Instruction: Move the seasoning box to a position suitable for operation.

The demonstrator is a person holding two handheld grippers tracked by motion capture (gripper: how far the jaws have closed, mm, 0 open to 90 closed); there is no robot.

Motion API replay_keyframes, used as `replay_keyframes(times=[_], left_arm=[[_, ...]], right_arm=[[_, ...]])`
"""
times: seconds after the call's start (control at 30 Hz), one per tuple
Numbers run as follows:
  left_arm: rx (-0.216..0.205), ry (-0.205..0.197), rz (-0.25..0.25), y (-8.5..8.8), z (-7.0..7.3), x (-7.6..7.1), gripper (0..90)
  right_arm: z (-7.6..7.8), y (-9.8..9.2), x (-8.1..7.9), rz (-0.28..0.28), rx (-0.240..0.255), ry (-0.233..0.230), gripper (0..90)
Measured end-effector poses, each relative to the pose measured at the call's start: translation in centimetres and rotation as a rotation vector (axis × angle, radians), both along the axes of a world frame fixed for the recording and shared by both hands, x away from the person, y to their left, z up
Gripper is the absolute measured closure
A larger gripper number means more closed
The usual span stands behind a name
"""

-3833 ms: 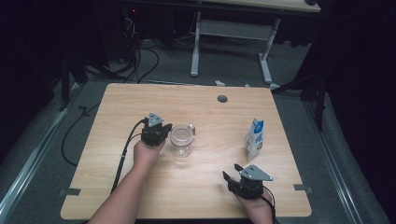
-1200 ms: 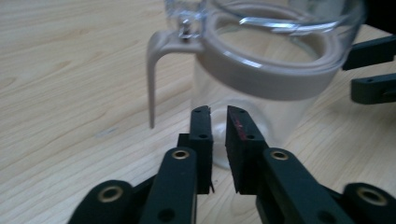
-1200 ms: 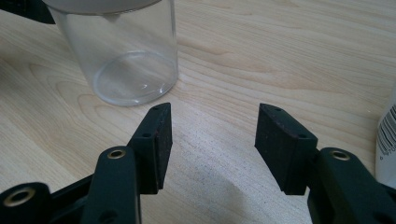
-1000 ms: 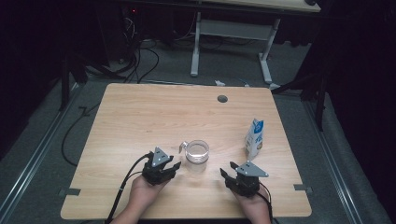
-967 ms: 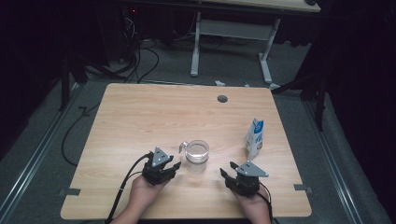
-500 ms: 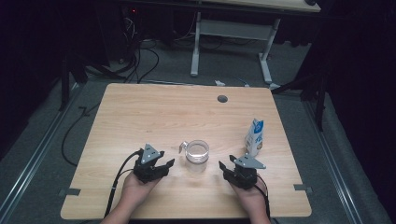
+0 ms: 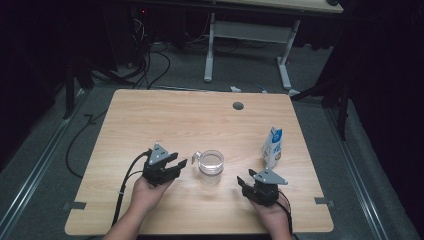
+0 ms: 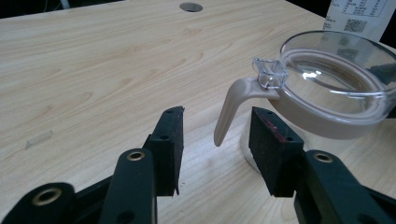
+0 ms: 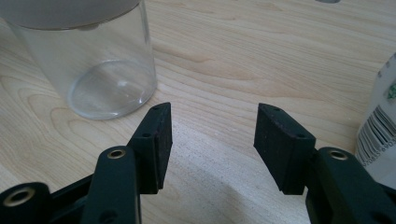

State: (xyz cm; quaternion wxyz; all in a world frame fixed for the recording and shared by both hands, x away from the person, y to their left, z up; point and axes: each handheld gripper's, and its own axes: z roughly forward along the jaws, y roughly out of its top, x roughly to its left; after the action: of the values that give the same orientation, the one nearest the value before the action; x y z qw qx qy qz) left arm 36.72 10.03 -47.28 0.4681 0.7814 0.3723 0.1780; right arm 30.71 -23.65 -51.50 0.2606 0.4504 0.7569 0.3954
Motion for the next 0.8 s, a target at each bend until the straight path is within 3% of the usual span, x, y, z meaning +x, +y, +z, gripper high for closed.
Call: replay_keyframes(times=[0.07, 0.17, 0.37, 0.53, 0.63, 0.8], left_arm=[[0.005, 0.009, -0.003, -0.2, 0.1, 0.2, 56.7], [-0.021, 0.034, -0.021, -0.5, 0.4, 0.5, 63.3], [-0.046, 0.02, -0.025, -1.3, 0.8, 0.8, 68.7], [-0.071, -0.008, -0.021, -2.0, 1.2, 1.0, 79.6], [-0.06, -0.01, -0.027, -2.5, 1.4, 1.1, 87.0], [-0.059, -0.035, -0.023, -3.4, 1.9, 1.2, 90.0]], right_arm=[[0.1, -0.1, 0.0, -0.006, 0.003, -0.005, 47.2], [0.2, -0.3, 0.0, -0.009, 0.009, -0.008, 47.2], [0.1, -0.3, 0.1, -0.005, 0.005, -0.005, 47.1], [0.1, -0.3, 0.1, -0.004, 0.007, -0.006, 47.0], [0.2, -0.3, 0.0, -0.003, 0.015, -0.007, 47.0], [0.2, -0.2, 0.0, 0.001, 0.011, -0.004, 46.9]])
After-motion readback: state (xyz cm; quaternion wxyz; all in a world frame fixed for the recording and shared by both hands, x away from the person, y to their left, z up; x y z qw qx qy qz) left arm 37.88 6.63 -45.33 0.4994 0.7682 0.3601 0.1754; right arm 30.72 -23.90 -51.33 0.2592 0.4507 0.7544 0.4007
